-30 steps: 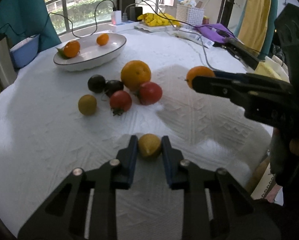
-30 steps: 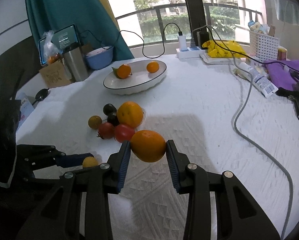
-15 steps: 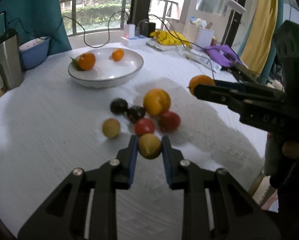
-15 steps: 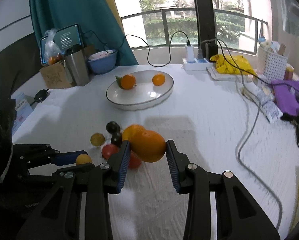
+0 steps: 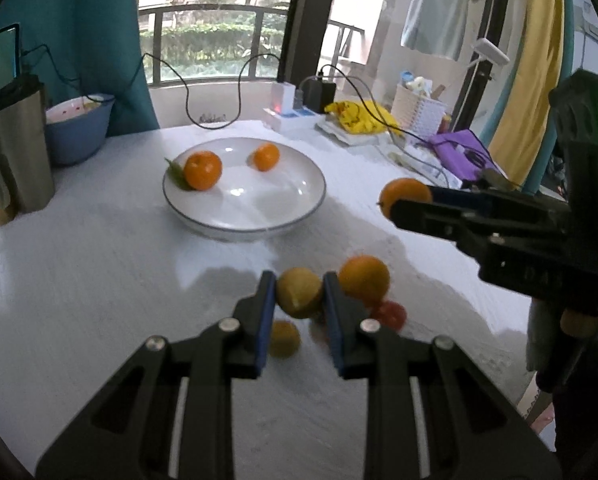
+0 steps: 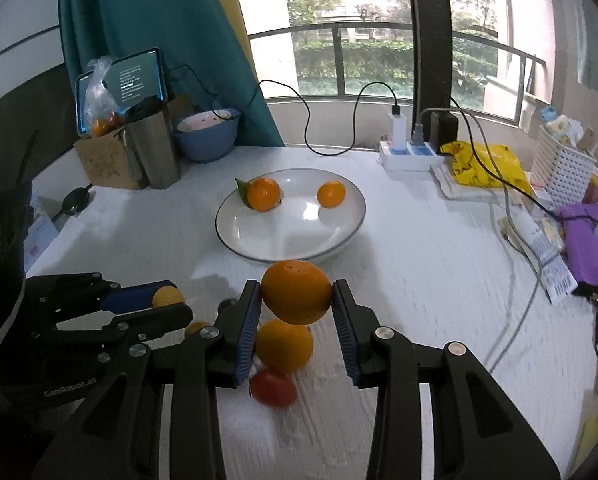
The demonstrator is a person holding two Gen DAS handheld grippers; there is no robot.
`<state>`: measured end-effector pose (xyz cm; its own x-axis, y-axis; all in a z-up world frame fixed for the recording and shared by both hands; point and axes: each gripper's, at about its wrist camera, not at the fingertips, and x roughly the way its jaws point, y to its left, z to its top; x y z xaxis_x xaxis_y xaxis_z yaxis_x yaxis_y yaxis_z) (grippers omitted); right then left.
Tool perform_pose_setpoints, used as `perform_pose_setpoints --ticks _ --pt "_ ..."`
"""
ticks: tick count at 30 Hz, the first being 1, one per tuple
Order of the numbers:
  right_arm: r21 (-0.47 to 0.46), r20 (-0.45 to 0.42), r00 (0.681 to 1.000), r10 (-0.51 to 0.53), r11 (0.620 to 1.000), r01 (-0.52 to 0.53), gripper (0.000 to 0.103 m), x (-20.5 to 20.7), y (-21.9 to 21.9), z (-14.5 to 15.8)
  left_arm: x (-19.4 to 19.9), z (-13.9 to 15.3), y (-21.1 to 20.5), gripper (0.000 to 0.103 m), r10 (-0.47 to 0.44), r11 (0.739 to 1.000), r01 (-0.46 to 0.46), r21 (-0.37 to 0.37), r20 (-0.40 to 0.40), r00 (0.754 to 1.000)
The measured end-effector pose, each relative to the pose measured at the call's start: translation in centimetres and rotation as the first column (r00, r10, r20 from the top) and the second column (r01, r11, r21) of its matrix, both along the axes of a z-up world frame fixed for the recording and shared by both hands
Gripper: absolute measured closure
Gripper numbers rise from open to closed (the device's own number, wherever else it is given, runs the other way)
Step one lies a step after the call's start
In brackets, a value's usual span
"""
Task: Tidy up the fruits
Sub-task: 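Carry both fruits over the white plate and open both grippers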
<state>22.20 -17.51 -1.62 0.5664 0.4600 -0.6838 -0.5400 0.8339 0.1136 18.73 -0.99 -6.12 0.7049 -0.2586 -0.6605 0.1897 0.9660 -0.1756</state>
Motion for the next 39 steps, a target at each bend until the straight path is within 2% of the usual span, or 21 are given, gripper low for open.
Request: perform_pose_setpoints --ticks 19,31,39 --pt "0.004 -0.015 1.000 0.018 1.000 -0.018 0.064 7.0 2.8 -0.8 7.8 -0.2 2.7 0.078 0.024 1.000 -0.024 0.000 0.018 1.000" --pt "0.001 -0.046 0.999 0.012 1.000 -0.012 0.064 12.4 3.8 -3.5 12.4 -2.5 3.0 0.078 0.039 0.999 -0.038 0.021 -0.040 0.998" --pt "-0.032 -0.059 0.998 0.021 0.999 -0.023 0.064 13.5 4.9 -5.3 13.8 -3.7 3.0 0.078 0.049 0.999 -0.047 0.025 -0.092 0.995"
